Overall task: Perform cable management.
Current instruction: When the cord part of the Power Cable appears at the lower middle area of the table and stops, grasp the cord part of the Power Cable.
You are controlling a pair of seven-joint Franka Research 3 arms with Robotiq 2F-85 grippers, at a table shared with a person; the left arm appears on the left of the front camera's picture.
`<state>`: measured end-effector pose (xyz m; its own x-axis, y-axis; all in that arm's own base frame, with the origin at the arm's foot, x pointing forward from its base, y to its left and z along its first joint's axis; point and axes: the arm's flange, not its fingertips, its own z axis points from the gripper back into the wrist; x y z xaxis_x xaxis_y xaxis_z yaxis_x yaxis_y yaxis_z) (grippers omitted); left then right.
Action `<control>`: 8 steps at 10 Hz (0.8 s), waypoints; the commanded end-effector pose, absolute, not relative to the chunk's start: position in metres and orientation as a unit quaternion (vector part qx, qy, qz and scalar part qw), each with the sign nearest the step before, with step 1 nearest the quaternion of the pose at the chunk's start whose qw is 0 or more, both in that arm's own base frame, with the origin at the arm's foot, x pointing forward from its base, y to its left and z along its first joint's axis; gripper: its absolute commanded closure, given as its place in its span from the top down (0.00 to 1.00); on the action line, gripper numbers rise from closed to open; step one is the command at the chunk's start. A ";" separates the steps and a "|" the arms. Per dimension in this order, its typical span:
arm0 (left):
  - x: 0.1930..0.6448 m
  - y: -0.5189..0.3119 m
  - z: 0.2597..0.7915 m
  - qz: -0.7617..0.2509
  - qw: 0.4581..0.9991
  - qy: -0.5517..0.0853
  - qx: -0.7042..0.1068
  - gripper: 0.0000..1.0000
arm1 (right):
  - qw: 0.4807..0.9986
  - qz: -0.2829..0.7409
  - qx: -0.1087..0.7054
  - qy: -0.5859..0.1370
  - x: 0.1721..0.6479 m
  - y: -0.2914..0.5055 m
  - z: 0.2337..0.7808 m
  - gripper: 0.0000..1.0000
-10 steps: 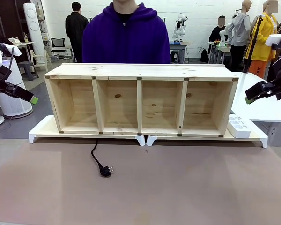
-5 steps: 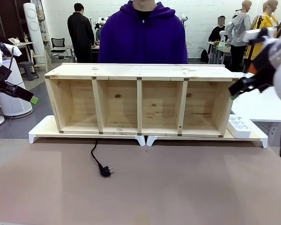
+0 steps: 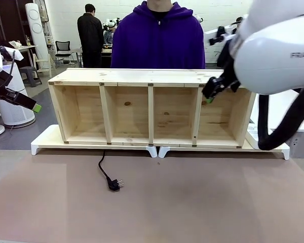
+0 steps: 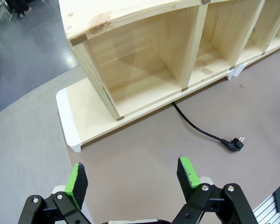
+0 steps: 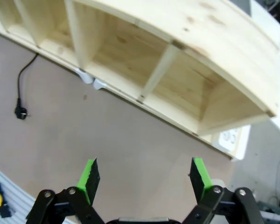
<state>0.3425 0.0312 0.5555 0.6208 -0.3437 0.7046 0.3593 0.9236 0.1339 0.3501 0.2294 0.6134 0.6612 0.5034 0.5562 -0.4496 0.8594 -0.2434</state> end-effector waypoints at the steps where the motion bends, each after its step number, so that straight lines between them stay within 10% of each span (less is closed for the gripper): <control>1: 0.343 0.032 0.556 -0.191 0.899 -0.393 -0.012 1.00 | 0.911 0.280 -0.052 -0.298 0.374 0.270 0.611 1.00; 8: 0.343 0.032 0.556 -0.191 0.899 -0.393 -0.012 1.00 | 0.931 0.189 -0.025 -0.312 0.408 0.412 0.560 1.00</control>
<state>0.3425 0.0311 0.5561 0.6202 -0.3440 0.7050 0.3587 0.9236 0.1351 0.4015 0.3840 0.5670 0.7353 0.3632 0.5722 -0.3522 0.9261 -0.1353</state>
